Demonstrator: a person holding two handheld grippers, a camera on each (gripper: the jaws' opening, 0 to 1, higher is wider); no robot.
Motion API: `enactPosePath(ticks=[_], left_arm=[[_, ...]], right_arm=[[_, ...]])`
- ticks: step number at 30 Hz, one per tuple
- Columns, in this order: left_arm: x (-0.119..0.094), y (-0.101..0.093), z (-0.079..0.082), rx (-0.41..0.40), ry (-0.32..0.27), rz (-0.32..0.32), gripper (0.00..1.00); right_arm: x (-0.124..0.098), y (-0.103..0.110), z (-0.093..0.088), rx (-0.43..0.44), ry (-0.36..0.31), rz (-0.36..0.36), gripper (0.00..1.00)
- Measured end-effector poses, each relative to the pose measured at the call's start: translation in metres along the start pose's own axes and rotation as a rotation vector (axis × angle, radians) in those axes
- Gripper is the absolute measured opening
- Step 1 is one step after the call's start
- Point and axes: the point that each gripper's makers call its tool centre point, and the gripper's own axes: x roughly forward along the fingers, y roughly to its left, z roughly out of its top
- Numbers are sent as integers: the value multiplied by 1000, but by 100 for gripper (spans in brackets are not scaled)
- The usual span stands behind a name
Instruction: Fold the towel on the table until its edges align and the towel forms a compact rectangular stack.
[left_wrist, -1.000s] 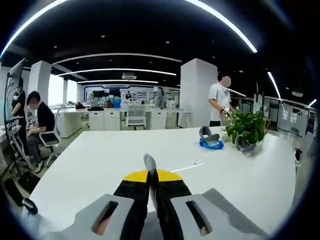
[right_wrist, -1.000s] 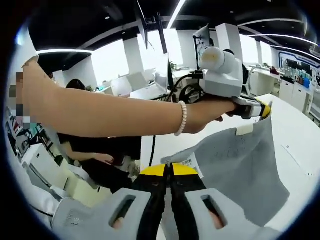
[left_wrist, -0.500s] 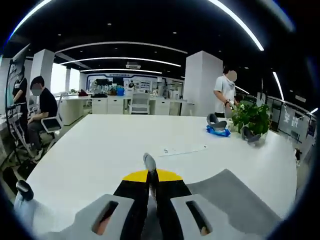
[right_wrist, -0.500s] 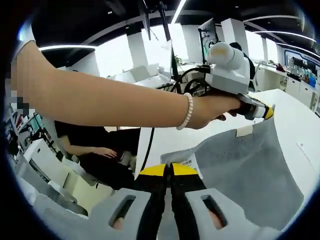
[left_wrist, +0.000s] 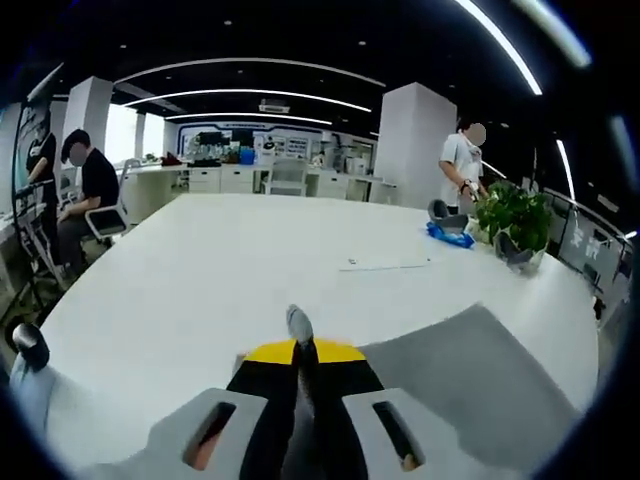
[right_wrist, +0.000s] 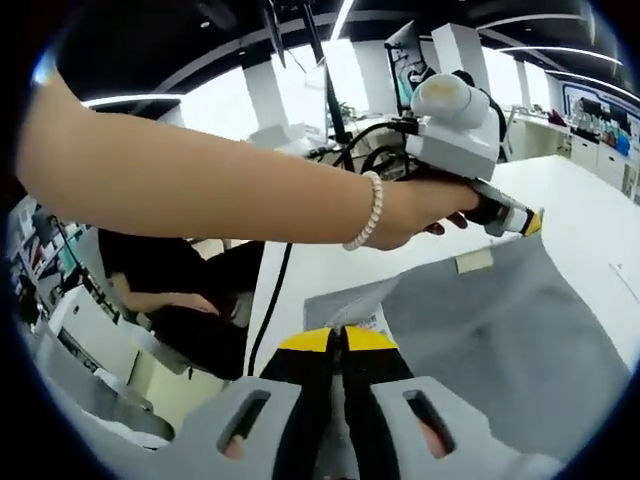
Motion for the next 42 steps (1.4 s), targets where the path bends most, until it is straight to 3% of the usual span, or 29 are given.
enactPosePath(ticks=[8, 15, 19, 24, 29, 38, 42], left_arm=[[-6, 8, -8, -41, 4, 19, 9], [-20, 7, -2, -39, 7, 29, 14], [-33, -5, 7, 3, -9, 20, 16], [-55, -21, 10, 49, -30, 15, 17], [-91, -40, -5, 71, -22, 21, 18], [-159, -45, -65, 11, 19, 123, 18], [-182, -52, -89, -16, 54, 157, 18]], right_arm=[[5, -5, 8, 14, -41, -6, 4], [-19, -17, 3, -2, -37, -34, 7], [-39, -40, -9, -24, -13, -82, 9], [-74, -87, -23, -5, 12, -175, 7], [-105, -135, -31, -13, 32, -279, 5], [-148, -218, -53, -7, 103, -426, 5], [-158, -239, -58, -1, 118, -444, 5]])
